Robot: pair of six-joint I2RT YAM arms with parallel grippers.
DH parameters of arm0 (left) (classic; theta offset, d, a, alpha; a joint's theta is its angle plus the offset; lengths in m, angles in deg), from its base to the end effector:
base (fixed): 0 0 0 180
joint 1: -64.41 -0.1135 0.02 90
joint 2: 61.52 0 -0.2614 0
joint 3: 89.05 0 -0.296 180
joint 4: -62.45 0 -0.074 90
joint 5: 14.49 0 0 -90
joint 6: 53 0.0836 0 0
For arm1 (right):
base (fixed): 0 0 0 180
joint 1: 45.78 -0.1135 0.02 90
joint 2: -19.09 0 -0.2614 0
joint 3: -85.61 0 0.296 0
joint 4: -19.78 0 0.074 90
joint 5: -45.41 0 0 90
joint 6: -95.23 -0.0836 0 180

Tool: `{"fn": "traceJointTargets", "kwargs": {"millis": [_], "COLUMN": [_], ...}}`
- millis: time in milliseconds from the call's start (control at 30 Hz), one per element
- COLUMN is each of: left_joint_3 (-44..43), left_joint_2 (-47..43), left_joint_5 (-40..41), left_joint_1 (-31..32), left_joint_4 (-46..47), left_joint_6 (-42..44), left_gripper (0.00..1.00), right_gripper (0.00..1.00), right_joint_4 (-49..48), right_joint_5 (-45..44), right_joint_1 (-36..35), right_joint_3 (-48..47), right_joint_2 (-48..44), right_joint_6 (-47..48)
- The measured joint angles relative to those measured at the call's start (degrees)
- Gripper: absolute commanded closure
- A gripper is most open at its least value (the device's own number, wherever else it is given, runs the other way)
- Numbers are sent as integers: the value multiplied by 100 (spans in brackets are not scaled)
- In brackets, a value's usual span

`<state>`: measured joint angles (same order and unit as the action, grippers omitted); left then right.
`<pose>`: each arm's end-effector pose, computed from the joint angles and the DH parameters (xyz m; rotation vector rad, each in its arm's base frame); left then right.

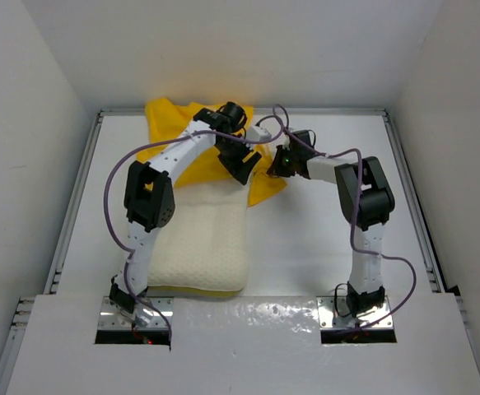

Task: Put the pillow into the pillowcase

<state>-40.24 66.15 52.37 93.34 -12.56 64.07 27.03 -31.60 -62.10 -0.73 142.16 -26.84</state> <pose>0.4419 -0.2818 0.1955 1.3826 2.4035 -0.5746 0.4858 0.1618 0.0476 0.2151 2.4069 0.6708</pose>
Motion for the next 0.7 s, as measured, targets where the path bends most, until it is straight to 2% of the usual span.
{"fn": "traceJointTargets", "kwargs": {"millis": [167, 267, 300, 333, 400, 467, 600, 700], "left_joint_3": [-1508, -1963, -1969, -1967, -1687, -1228, 52, 588], "left_joint_2": [85, -46, -114, -157, -269, -328, -345, -343], "left_joint_5": [184, 221, 221, 219, 232, 227, 192, 164], "left_joint_1": [2, 44, 74, 111, 236, 374, 568, 605], "left_joint_4": [-114, -76, -105, -162, -197, -275, -273, -149], "left_joint_6": [170, 267, 273, 284, 267, 249, 122, -87], "left_gripper": [29, 39, 46, 50, 58, 58, 47, 39], "right_gripper": [100, 100, 100, 100, 100, 100, 100, 100], "right_joint_4": [-74, -68, -63, -63, -66, -59, -109, -249], "right_joint_5": [55, 44, 15, -17, -92, -116, -118, -109], "right_joint_1": [-22, -35, -37, -39, -42, -44, -44, -48], "right_joint_3": [225, 245, 249, 256, 286, 297, 358, 586], "right_joint_2": [-170, -190, -192, -197, -219, -240, -278, -334], "right_joint_6": [-101, -153, -173, -205, -260, -313, -448, -590]}}
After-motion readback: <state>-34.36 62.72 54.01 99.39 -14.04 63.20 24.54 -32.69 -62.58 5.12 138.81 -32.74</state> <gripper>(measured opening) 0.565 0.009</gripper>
